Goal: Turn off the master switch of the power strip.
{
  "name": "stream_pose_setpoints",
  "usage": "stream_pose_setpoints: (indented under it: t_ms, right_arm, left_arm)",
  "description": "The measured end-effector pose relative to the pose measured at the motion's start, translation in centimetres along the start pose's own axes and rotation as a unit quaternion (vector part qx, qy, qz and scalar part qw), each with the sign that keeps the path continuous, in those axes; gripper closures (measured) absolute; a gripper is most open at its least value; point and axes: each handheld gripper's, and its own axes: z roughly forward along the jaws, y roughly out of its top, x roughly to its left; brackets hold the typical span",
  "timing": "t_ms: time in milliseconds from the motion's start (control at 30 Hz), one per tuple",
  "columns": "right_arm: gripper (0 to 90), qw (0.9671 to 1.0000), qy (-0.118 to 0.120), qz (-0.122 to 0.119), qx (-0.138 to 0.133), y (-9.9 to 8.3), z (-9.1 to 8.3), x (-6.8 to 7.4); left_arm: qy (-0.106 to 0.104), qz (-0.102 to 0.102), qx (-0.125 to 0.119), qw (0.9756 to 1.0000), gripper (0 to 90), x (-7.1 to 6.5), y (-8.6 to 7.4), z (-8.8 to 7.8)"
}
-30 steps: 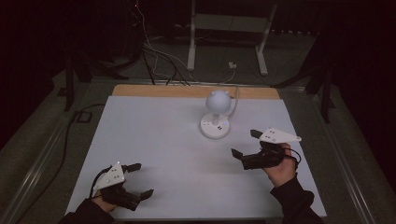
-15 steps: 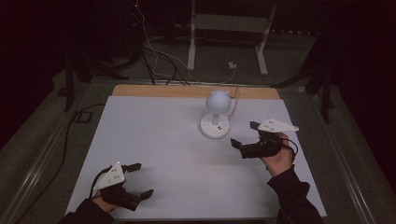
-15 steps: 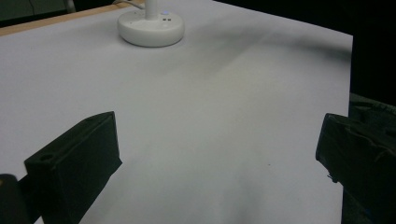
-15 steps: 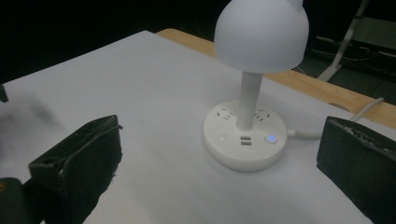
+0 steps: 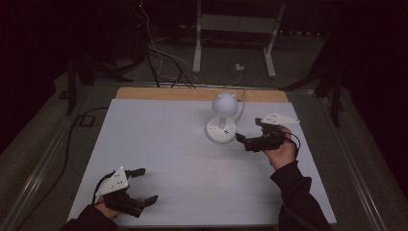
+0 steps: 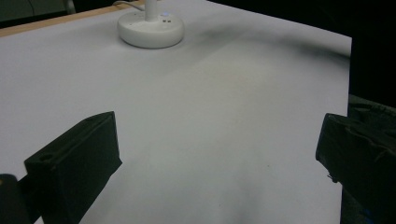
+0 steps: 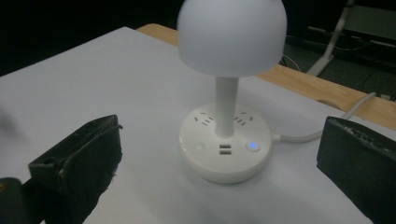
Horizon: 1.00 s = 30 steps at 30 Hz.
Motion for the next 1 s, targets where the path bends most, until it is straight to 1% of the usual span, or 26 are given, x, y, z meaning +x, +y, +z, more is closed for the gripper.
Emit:
stream_pose_setpoints:
  t_ms: [133, 167, 200, 267, 433, 467, 800, 1000]
  right_arm:
    - [0.0, 1.0000, -0.005, 0.003, 0.004, -0.2, 1.0, -0.5]
    - [0.0, 1.0000, -0.005, 0.003, 0.004, -0.2, 1.0, -0.5]
    - [0.0, 0.9999, -0.007, 0.007, 0.008, -0.2, 1.4, -0.8]
    - [0.0, 0.9999, -0.008, 0.009, 0.010, -0.3, 1.9, -1.0]
    - [0.0, 0.9997, -0.014, 0.013, 0.015, -0.5, 2.7, -1.5]
    - [0.0, 0.9996, -0.016, 0.014, 0.017, -0.6, 3.1, -1.7]
    - [0.0, 0.9991, -0.023, 0.026, 0.025, -1.6, 4.9, -2.4]
    - [2.9, 0.9987, -0.025, 0.030, 0.033, -1.8, 5.8, -2.7]
  left_arm:
    - [0.000, -0.001, -0.001, 1.0000, 0.3, 0.0, 0.0, 0.0]
    - [0.000, 0.000, 0.000, 1.0000, 0.3, 0.0, 0.0, 0.0]
    - [-0.001, 0.000, 0.000, 1.0000, 0.3, 0.0, 0.0, 0.0]
    - [0.000, 0.000, -0.001, 1.0000, 0.3, 0.0, 0.0, 0.0]
    - [-0.001, -0.001, -0.001, 1.0000, 0.3, 0.1, 0.0, 0.0]
    - [-0.001, -0.001, -0.001, 1.0000, 0.3, 0.1, 0.0, 0.0]
    - [-0.001, -0.002, -0.002, 1.0000, 0.3, 0.1, 0.0, 0.0]
    - [-0.002, -0.004, -0.002, 1.0000, 0.3, 0.1, 0.0, 0.0]
